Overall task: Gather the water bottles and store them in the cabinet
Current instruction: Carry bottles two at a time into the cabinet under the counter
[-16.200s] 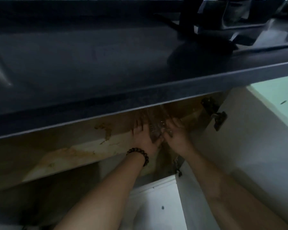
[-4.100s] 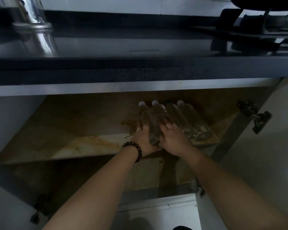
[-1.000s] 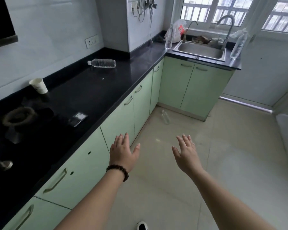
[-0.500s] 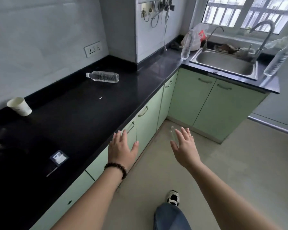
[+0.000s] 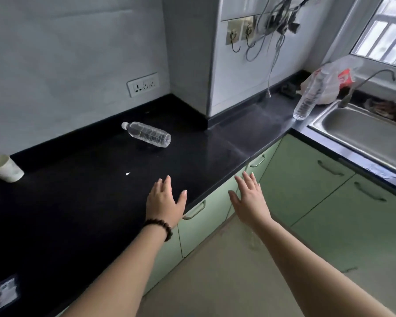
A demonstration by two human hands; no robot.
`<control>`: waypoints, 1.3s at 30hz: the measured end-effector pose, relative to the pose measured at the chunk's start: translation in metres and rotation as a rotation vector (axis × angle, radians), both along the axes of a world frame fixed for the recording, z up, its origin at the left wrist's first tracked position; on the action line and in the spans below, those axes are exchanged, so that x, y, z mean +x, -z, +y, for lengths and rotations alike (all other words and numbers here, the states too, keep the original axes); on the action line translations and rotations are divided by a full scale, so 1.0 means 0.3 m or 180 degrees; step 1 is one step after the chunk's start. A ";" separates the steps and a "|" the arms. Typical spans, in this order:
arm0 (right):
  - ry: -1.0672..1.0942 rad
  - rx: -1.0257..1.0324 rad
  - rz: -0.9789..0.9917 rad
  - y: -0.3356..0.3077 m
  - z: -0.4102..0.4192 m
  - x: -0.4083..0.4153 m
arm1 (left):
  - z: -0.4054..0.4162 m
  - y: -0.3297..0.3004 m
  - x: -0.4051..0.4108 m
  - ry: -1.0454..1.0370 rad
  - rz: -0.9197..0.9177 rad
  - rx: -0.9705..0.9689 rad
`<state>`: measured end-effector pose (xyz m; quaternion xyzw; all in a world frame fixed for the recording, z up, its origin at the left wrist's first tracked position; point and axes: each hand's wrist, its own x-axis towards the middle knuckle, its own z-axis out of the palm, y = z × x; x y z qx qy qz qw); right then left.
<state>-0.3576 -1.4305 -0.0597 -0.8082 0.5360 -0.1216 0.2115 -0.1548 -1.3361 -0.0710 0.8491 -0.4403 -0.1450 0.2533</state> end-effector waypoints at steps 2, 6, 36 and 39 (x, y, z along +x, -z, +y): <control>-0.0157 0.0016 -0.0022 0.011 -0.092 0.054 | -0.069 0.009 0.034 -0.0138 -0.0022 0.0010; -0.0421 0.0036 -0.0114 0.049 -0.260 0.182 | -0.206 0.037 0.119 -0.0408 0.0013 0.0039; -0.0881 0.0162 0.0138 0.158 -0.840 0.707 | -0.910 0.141 0.655 -0.0260 0.0844 0.0473; -0.0777 0.0158 0.0153 0.152 -0.844 0.671 | -0.890 0.146 0.594 0.0421 0.0822 0.0558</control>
